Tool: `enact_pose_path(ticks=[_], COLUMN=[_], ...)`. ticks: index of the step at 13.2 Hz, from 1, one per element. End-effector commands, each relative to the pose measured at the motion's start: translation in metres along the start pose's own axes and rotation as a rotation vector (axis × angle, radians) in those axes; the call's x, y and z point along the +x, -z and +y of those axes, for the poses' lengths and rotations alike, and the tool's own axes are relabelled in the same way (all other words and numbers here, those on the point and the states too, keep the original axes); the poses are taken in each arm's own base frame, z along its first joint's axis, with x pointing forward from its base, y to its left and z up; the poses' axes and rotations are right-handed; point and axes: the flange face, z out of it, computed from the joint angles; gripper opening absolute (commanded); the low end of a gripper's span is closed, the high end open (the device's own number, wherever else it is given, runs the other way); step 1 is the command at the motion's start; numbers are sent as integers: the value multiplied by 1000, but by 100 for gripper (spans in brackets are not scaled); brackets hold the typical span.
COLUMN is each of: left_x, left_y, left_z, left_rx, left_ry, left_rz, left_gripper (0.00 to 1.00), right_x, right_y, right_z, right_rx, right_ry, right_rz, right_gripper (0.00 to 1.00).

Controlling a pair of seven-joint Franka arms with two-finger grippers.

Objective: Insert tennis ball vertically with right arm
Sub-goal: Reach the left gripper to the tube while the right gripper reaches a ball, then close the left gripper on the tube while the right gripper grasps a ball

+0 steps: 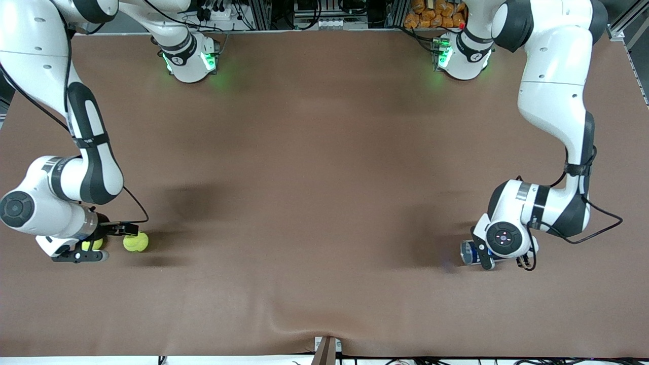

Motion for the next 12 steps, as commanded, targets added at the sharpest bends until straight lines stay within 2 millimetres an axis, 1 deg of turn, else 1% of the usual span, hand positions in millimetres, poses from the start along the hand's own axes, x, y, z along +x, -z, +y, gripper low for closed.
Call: enact_pose_path(ticks=[1, 2, 6, 8, 11, 12], left_x=[-1, 2, 12, 13, 15, 17], left_y=[-6, -10, -20, -22, -23, -22], left_z=[-5, -5, -4, -5, -5, -5], left_rx=[26, 25, 33, 48, 53, 55], left_ry=[16, 12, -6, -15, -28, -35], left_rz=[-16, -15, -4, -13, -11, -11], left_gripper=[100, 100, 100, 100, 100, 90], right_x=[1, 3, 8, 9, 7, 8], right_y=[-10, -12, -31, -39, -49, -49], right_z=[1, 0, -5, -10, -9, -9], right_rx=[11, 9, 27, 45, 46, 46], right_ry=[-9, -8, -26, -36, -40, -40], right_rz=[10, 20, 54, 62, 52, 55], right_gripper=[100, 100, 100, 100, 100, 100])
